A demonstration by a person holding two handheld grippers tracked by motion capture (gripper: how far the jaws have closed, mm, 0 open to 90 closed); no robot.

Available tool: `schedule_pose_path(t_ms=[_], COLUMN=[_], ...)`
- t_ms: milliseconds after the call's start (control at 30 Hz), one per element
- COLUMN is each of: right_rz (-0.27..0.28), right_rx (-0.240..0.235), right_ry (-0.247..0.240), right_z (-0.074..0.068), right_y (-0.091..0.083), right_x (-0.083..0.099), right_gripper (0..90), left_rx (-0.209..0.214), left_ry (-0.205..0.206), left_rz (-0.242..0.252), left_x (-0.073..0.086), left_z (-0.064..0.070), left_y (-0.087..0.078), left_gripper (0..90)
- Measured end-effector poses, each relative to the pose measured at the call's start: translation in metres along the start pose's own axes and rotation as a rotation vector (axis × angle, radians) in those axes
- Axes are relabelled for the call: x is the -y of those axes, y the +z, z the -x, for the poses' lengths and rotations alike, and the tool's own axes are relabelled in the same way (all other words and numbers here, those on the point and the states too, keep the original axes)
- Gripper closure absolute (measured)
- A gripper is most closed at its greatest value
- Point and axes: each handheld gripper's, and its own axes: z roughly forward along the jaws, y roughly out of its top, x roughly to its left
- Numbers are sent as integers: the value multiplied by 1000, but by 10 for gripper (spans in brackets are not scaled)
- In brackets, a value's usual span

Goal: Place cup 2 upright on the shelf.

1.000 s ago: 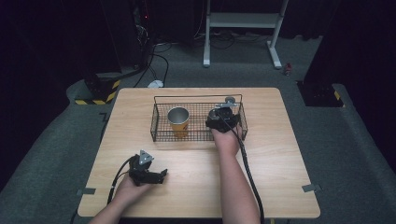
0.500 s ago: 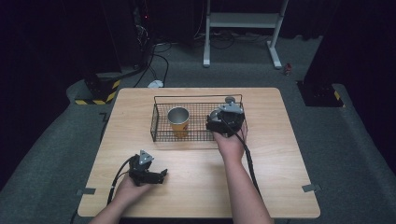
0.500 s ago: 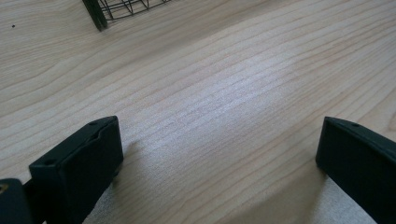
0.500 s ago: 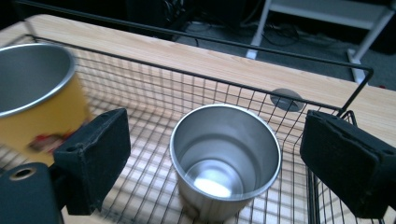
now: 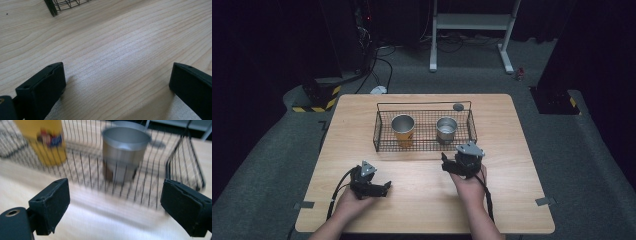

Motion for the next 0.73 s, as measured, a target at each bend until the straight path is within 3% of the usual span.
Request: schedule_pose_path(t_ms=[267, 500, 733], right_rz=[-112, -164, -170], right_rx=[38, 46, 48], right_ry=[-14, -26, -29], right_z=[1, 6, 6], right_y=[-5, -3, -2], right_x=[45, 55, 55], right_gripper=[91, 91, 98], left_rx=[0, -2, -7], left_ry=[0, 1, -5], left_rz=[0, -1, -1], left_x=[0, 0, 1], left_z=[0, 0, 0], left_y=[0, 0, -1], left_gripper=[10, 10, 10])
